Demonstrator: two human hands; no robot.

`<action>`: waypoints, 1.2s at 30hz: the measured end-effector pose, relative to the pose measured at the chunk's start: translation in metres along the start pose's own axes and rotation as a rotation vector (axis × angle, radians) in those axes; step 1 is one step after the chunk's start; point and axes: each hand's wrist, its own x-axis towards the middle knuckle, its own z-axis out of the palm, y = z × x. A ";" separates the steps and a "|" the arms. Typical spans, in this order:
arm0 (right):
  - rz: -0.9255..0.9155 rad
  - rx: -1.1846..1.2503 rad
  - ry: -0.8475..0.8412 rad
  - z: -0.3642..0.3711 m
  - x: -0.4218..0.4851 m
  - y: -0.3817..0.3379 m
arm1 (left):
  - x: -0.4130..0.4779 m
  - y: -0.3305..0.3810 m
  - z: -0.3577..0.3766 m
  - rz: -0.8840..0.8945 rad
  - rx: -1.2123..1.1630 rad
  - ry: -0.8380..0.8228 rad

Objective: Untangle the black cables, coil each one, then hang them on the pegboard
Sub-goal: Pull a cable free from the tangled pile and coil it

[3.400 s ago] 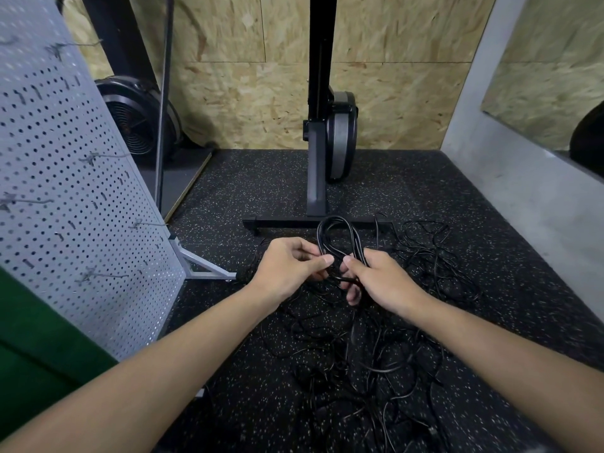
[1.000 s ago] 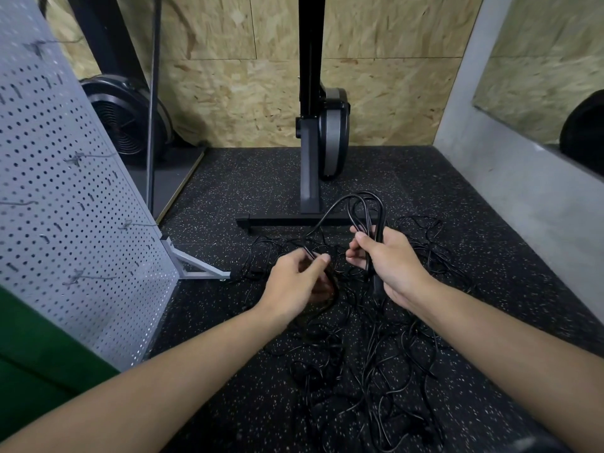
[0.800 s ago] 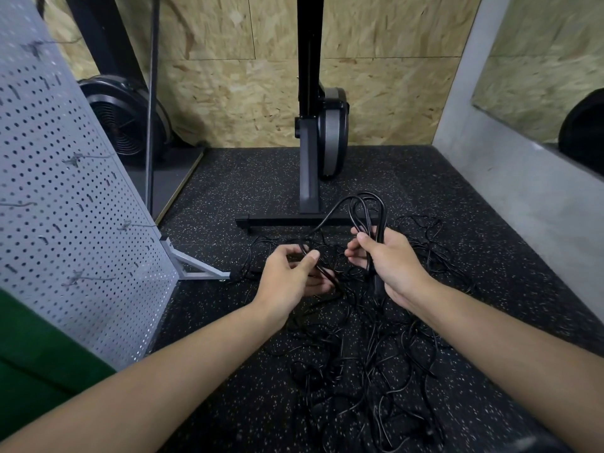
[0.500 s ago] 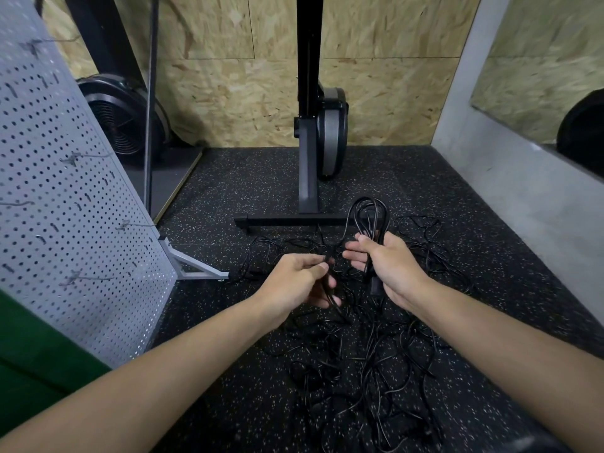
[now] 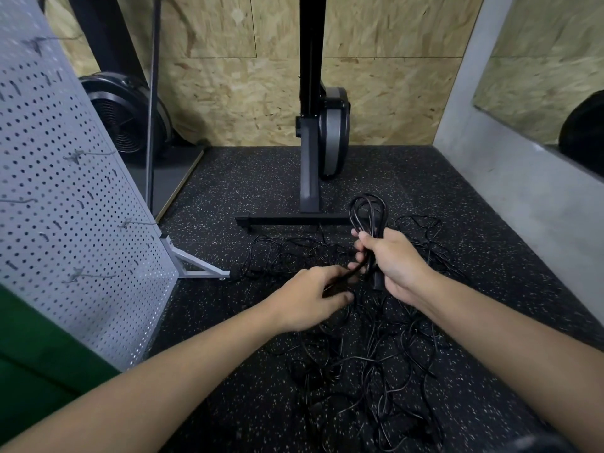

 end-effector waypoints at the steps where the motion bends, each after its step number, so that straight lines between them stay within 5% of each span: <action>1: -0.008 0.029 0.011 -0.003 0.002 -0.002 | -0.001 -0.004 0.001 -0.007 -0.018 0.007; 8: 0.001 0.164 0.096 -0.021 0.013 -0.007 | -0.005 -0.008 0.002 -0.177 -0.698 -0.066; 13: -0.089 -0.095 0.117 -0.023 0.017 -0.002 | -0.006 -0.002 -0.009 0.012 -0.056 0.150; 19: -0.225 -0.859 -0.028 -0.021 0.006 -0.003 | 0.003 0.001 -0.020 0.203 0.210 0.294; 26: -0.056 -0.964 -0.281 -0.013 0.006 0.003 | -0.001 0.000 -0.032 0.293 0.274 0.438; 31: 0.188 -0.610 -0.507 -0.017 0.005 0.009 | -0.004 -0.002 -0.040 0.342 0.297 0.451; 36: -0.032 -1.050 -0.580 -0.007 -0.005 0.007 | -0.002 -0.008 -0.040 0.351 0.288 0.444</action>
